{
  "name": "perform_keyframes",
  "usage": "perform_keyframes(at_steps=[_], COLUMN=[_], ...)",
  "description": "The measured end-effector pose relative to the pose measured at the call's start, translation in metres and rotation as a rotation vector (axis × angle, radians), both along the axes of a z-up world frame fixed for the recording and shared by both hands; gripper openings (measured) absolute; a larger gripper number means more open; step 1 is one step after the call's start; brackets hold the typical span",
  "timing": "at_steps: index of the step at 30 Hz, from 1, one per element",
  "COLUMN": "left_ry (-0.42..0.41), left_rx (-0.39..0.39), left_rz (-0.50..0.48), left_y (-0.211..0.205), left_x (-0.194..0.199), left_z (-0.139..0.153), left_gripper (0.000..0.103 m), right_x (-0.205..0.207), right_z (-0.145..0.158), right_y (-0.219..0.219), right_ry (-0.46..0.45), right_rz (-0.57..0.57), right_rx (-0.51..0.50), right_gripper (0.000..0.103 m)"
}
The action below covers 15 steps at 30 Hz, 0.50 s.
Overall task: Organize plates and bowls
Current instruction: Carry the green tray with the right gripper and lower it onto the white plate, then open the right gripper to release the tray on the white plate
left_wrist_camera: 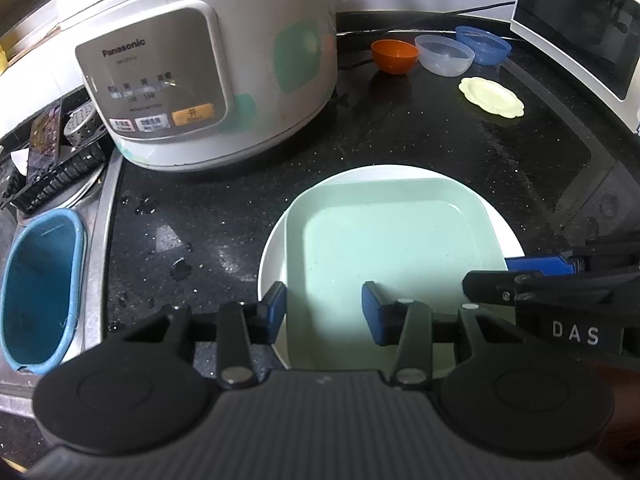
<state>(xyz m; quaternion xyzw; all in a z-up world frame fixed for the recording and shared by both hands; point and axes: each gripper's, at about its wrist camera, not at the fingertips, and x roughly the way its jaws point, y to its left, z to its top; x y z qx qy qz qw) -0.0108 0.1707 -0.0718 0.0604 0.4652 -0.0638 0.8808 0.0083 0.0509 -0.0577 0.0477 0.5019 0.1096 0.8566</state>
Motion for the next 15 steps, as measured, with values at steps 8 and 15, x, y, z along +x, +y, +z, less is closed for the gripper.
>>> perform_keyframes(at_steps=[8,15], left_ry=[-0.003,-0.114], left_rx=[0.008,0.076], left_rz=[-0.014,0.024], left_y=[-0.005,0.005], left_x=[0.000,-0.011], left_z=[-0.001,0.019], left_gripper=[0.055,0.098], right_x=[0.004,-0.005], right_z=[-0.003,0.016], right_y=[-0.002,-0.015], right_ry=[0.012,-0.054], right_rz=[-0.007,-0.043], right_rx=[0.022,0.031], right_gripper=[0.027,0.077])
